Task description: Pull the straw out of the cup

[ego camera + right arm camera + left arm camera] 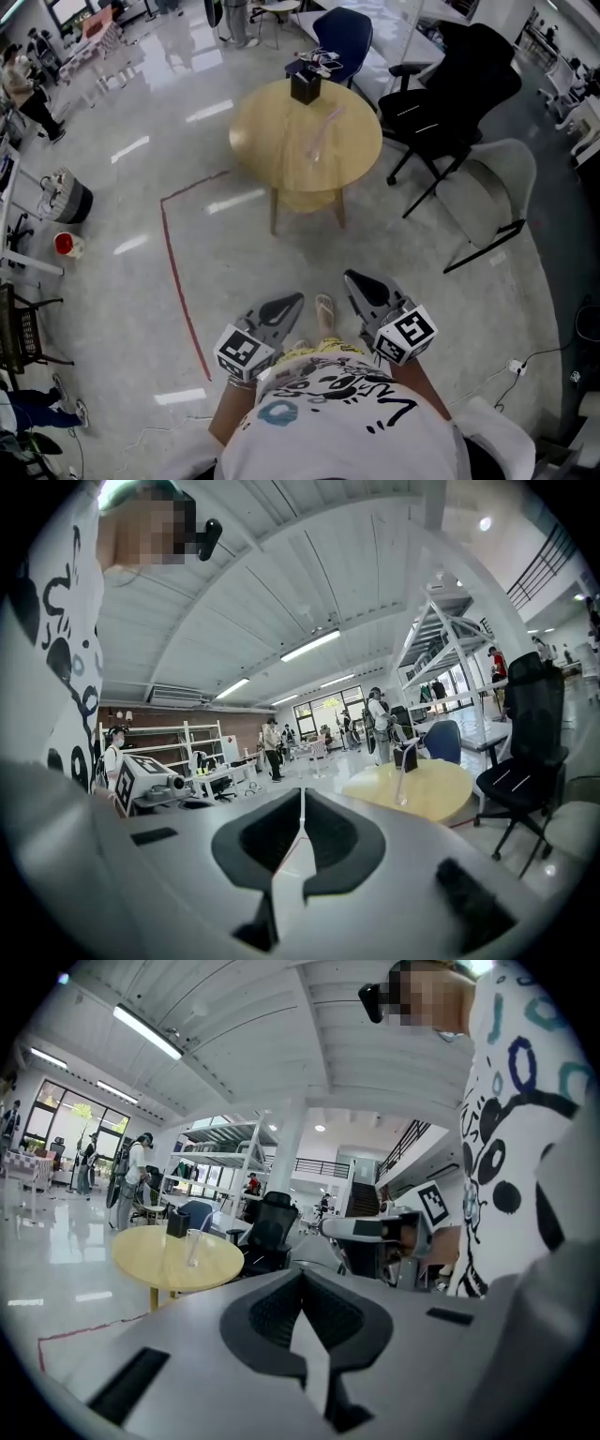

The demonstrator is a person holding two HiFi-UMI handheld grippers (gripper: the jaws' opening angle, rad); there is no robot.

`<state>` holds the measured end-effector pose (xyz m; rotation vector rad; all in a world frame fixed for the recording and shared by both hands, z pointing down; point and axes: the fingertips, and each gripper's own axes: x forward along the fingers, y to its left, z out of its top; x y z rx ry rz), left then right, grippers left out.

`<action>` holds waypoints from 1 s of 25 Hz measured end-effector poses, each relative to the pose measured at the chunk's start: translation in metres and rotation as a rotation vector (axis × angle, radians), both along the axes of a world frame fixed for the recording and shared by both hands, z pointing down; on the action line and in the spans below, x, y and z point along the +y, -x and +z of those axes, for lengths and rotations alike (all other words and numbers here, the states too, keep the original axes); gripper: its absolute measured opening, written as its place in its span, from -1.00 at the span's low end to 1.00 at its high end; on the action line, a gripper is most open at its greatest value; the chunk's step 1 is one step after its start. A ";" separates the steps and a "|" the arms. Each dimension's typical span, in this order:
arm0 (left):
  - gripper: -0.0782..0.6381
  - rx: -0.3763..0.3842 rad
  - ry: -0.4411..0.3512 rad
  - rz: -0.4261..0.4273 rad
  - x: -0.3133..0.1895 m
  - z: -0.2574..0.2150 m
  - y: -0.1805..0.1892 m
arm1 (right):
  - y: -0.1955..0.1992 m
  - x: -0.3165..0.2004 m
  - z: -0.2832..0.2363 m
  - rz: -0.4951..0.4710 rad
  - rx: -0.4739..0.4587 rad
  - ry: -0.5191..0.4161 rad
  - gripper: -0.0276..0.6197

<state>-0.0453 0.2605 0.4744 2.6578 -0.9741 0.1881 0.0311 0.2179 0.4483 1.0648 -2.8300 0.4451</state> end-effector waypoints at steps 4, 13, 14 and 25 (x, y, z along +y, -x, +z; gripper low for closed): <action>-0.74 -0.006 -0.013 -0.023 -0.040 -0.006 -0.005 | -0.004 -0.040 -0.005 -0.021 -0.009 -0.016 -0.82; -0.74 -0.003 -0.022 -0.085 -0.114 -0.015 -0.022 | -0.015 -0.115 -0.011 -0.080 -0.008 -0.025 -0.82; -0.74 -0.003 -0.019 -0.090 -0.120 -0.014 -0.025 | -0.018 -0.121 -0.010 -0.083 -0.005 -0.019 -0.82; -0.74 -0.015 -0.008 -0.147 -0.184 -0.005 -0.034 | -0.033 -0.181 -0.001 -0.124 -0.007 0.003 -0.82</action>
